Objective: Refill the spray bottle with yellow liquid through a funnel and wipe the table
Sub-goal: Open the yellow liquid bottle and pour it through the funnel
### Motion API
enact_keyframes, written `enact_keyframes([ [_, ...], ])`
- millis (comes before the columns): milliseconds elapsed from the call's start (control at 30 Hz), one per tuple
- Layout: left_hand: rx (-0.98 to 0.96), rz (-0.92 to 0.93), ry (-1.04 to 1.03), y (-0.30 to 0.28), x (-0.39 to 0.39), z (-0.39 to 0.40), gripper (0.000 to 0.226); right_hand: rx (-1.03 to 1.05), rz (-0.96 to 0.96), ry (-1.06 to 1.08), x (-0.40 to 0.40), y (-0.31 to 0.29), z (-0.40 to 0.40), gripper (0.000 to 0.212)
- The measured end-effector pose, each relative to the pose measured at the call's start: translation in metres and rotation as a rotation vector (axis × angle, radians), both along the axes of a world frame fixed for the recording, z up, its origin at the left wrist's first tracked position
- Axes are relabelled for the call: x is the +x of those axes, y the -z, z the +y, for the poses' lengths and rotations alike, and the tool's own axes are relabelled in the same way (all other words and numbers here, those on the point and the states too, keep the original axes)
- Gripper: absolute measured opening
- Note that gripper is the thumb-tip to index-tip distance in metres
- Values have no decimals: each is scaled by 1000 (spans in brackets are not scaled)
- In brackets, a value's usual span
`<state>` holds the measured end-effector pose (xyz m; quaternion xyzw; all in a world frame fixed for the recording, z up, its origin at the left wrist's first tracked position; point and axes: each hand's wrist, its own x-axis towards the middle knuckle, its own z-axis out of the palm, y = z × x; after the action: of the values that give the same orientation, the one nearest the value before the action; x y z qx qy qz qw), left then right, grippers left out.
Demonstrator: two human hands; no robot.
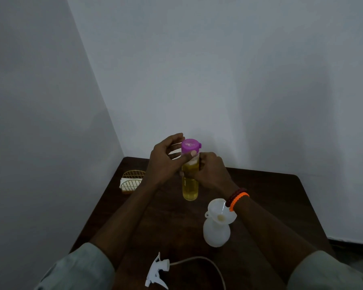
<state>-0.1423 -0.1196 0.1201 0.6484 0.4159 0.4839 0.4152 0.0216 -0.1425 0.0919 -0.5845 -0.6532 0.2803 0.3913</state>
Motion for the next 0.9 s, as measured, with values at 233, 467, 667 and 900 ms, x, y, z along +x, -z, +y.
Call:
enact_keyframes([
  [233, 49, 74, 4, -5, 3, 1, 55, 7, -1, -14, -4, 4, -2, 43],
  [467, 39, -15, -45, -3, 4, -2, 48, -25, -16, 2, -3, 13, -3, 47],
  [667, 90, -21, -128, 11, -10, 4, 47, -51, -11, 21, 2, 10, -4, 45],
  [900, -103, 363, -188, 107, -44, -8, 55, -68, -4, 99, 18, 14, -3, 39],
])
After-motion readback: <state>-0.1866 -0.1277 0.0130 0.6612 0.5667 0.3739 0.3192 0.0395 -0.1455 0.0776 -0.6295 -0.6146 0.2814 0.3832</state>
